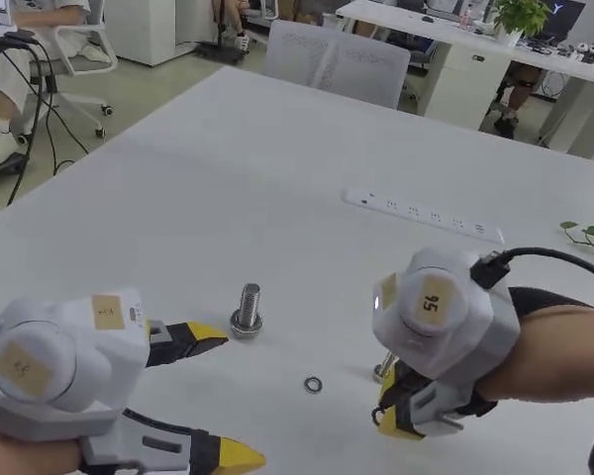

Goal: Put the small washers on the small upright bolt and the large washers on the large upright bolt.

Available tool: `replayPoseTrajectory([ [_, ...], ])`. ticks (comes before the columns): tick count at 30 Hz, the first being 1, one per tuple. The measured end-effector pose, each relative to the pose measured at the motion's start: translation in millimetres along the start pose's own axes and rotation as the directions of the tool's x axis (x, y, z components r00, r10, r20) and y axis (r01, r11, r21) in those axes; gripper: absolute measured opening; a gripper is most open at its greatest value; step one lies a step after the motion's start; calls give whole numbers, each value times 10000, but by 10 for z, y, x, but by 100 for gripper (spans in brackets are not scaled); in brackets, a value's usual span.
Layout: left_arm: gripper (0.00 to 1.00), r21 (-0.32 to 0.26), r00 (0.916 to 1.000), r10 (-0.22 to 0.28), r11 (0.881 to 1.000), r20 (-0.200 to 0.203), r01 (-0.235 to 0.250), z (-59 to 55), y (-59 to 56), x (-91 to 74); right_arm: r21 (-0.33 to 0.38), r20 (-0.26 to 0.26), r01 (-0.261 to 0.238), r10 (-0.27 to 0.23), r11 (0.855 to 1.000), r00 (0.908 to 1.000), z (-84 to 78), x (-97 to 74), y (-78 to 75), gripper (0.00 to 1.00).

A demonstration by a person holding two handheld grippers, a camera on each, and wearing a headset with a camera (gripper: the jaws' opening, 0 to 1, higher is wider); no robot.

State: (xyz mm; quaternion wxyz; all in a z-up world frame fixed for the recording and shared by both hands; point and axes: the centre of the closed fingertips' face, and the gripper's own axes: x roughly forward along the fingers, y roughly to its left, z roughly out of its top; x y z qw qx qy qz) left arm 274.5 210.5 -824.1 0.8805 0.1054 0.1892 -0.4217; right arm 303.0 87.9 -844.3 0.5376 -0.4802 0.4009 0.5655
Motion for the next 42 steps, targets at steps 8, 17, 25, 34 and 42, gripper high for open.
replayPoseTrajectory([
  [8, 70, -6, 10000, -20, 10000, -56, 20, -14, -11, 7, 391, -97, 260, -257, 9989, 9996, -168, -89, -122, 14],
  [17, 70, -48, 9999, 2, 10000, -121, -2, -37, -4, 3, 559, -211, 440, -429, 9975, 9989, -271, -136, -223, 14],
  [25, 70, -72, 9999, 8, 10000, -123, -9, -42, 3, 2, 588, -205, 670, -659, 9960, 9976, -268, -228, -330, 14],
  [34, 70, -93, 9999, 14, 10000, -104, -15, -48, 10, -1, 450, -25, 1034, -1034, 9936, 9946, -160, -360, -442, 14],
  [42, 70, -96, 10000, -10, 10000, -93, 9, -49, 5, -1, 260, 13, 1225, -1226, 9921, 9925, -75, -394, -526, 14],
])
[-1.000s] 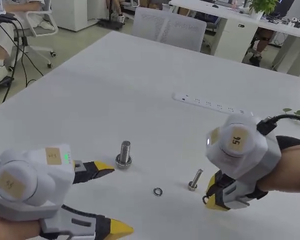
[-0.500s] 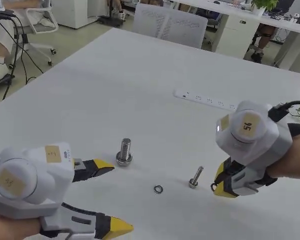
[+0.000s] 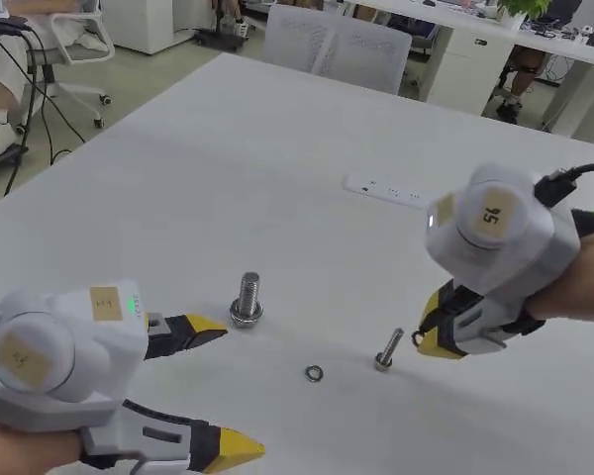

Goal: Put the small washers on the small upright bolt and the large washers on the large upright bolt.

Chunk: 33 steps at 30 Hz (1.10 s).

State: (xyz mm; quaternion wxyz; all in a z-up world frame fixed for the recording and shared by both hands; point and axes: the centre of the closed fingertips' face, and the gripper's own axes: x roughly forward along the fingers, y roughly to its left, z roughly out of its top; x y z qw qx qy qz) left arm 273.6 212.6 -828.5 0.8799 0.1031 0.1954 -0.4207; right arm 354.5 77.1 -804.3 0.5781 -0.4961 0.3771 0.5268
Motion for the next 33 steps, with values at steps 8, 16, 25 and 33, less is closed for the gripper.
replayPoseTrajectory([
  [8, 70, -34, 10000, -2, 10000, -35, 2, -8, 5, 1, -197, 46, 65, -65, 9998, 10000, 107, 19, -100, 14],
  [16, 70, -73, 10000, 29, 10000, -55, -30, -16, 13, -2, -356, 7, -38, 38, 9994, 10000, 155, 75, -115, 14],
  [25, 69, -89, 9999, 7, 10000, -101, -8, -31, 3, 5, -421, -123, -197, 192, 9989, 9997, 143, 116, -91, 14],
  [33, 69, -85, 9999, -4, 10000, -108, 3, -41, 3, 10, -382, -171, -231, 225, 9990, 9996, 122, 149, -98, 14],
])
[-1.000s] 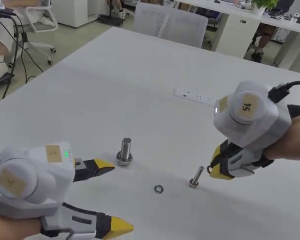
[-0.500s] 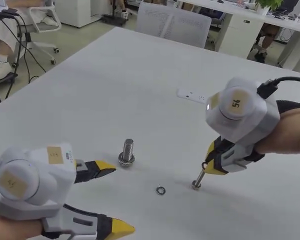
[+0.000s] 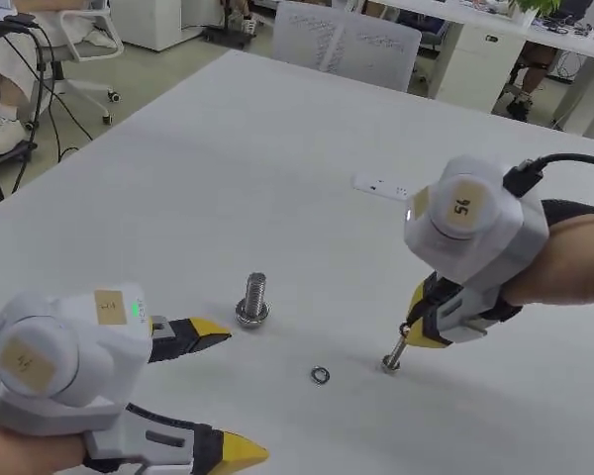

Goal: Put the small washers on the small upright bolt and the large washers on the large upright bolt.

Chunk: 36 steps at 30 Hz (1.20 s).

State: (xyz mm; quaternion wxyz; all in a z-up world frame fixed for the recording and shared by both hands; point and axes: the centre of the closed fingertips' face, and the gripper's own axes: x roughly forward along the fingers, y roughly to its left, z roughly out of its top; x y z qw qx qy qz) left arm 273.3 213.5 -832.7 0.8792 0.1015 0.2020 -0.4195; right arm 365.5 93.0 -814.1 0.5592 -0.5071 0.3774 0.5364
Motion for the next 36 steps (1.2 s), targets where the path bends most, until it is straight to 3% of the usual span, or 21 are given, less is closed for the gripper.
replayPoseTrajectory([
  [14, 69, -61, 10000, 21, 10000, 28, -20, -9, 14, 11, 111, -52, -182, 183, 9998, 9998, -27, 84, 4, 14],
  [36, 69, -125, 10000, 35, 9999, -34, -35, -41, 11, 20, 444, -134, -761, 768, 9961, 9970, -112, 406, 38, 14],
])
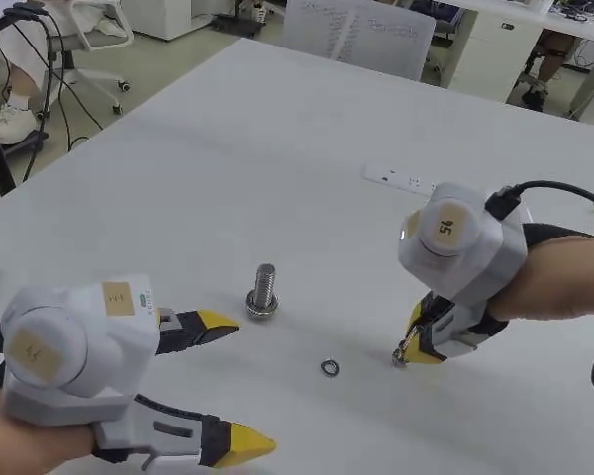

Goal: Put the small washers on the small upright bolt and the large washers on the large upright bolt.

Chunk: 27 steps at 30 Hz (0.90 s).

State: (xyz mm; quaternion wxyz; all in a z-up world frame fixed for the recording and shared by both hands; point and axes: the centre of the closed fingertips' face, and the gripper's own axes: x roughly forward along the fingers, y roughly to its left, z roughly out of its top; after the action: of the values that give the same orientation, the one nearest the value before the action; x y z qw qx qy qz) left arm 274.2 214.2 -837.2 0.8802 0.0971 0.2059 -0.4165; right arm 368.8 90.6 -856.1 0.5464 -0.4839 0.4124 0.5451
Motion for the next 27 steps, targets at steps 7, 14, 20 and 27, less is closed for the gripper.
replayPoseTrajectory([
  [7, 69, -34, 10000, 18, 10000, -12, -18, -17, 5, -5, 18, -50, -74, 74, 10000, 10000, 1, 75, 22, 14],
  [14, 69, -46, 10000, 22, 10000, -14, -22, -26, 5, -9, 49, -78, -145, 145, 9999, 9999, -11, 110, 29, 14],
  [20, 69, -27, 10000, -20, 10000, -29, 20, -34, -1, -6, 84, -21, -174, 174, 9998, 9998, -3, 120, 31, 14],
  [27, 69, -28, 10000, -23, 10000, -26, 23, -35, 2, -19, 28, -148, -231, 231, 9997, 9996, -9, 156, 51, 16],
])
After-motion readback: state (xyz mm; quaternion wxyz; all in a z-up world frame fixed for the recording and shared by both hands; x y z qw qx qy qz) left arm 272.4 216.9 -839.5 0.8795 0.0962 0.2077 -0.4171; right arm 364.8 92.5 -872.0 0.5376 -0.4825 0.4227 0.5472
